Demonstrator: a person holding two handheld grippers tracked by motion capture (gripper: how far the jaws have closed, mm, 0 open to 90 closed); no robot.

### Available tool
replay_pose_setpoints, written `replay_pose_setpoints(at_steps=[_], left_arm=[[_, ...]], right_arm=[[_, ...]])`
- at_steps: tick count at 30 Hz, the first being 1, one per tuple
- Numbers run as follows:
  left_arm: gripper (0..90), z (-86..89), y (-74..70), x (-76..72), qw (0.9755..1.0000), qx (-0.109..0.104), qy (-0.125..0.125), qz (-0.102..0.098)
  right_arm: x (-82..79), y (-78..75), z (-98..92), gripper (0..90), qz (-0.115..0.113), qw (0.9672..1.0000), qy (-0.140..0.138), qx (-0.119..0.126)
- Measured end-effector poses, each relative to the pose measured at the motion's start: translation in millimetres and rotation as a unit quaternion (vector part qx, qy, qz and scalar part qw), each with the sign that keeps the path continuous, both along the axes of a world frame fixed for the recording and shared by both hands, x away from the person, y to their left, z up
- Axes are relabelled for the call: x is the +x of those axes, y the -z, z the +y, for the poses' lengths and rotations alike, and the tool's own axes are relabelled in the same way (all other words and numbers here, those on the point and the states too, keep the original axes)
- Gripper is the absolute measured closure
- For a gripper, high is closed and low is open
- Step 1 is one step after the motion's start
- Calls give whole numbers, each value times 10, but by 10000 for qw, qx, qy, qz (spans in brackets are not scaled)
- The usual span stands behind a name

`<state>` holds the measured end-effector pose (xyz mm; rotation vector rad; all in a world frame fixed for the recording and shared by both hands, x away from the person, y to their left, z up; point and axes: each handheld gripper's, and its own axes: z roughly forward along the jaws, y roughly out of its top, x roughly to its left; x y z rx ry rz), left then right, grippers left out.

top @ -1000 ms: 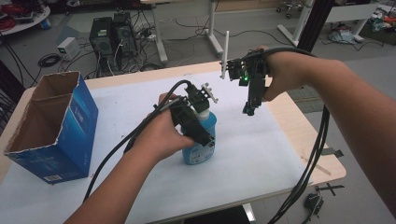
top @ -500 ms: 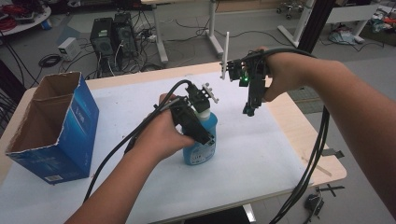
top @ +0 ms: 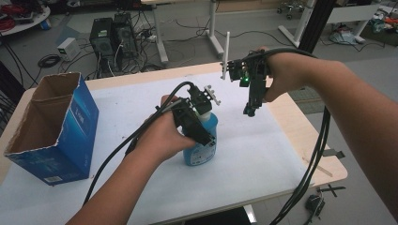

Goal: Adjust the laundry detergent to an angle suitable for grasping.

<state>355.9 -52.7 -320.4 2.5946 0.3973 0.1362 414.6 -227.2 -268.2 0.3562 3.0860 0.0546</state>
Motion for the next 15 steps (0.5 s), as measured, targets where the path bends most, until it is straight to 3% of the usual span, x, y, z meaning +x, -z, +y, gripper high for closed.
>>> replay_pose_setpoints(at_steps=[14, 15], left_arm=[[379, 2, 7, -11, 9999, 22, 76, -70], [396, 11, 11, -1, 10000, -18, 61, 3]], right_arm=[[2, 17, 9, 15, 13, 10000, 18, 8], [3, 15, 11, 15, 10, 10000, 5, -1]])
